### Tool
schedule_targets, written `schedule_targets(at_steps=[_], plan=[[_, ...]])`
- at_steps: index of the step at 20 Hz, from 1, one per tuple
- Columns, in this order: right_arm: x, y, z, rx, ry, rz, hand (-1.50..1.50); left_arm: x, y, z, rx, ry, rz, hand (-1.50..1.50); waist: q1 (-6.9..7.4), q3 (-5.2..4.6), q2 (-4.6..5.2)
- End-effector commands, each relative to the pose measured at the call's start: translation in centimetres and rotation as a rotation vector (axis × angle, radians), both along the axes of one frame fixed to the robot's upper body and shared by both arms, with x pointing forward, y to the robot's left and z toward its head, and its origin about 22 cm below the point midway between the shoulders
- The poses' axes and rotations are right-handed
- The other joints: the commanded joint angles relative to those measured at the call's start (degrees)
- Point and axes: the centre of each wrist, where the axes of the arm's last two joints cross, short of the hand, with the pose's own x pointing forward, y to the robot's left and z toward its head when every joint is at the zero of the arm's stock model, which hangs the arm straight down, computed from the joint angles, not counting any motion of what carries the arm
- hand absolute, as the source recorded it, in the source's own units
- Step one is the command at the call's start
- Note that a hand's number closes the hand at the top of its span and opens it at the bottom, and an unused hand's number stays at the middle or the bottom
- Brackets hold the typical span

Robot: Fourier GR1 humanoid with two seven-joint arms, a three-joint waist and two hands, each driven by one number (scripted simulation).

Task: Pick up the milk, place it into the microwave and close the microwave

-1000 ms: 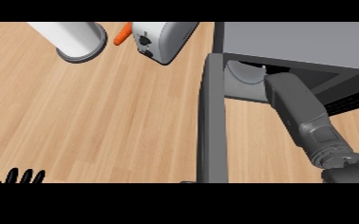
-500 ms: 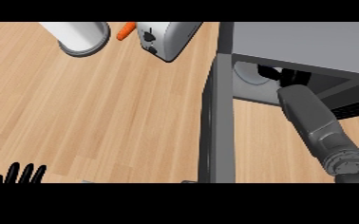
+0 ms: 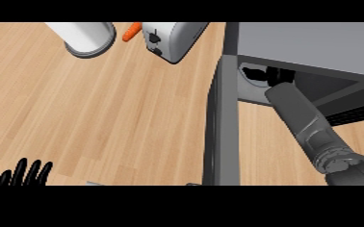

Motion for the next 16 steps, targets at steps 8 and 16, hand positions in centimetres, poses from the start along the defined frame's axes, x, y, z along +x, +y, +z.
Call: schedule_targets(at_steps=[8, 16], plan=[[0.2, 5.3, 0.1, 0.089, 0.083, 0.241, -1.50, 0.7, 0.0, 0.1, 0.019, -0.017, -0.005, -1.50, -0.85, 0.22, -0.44], [-0.3, 5.9, -0.5, 0.351, 0.032, 0.325, -1.50, 0.3, 0.9, 0.0, 0.015, -0.024, 0.014, -1.50, -3.58, 0.31, -1.26]])
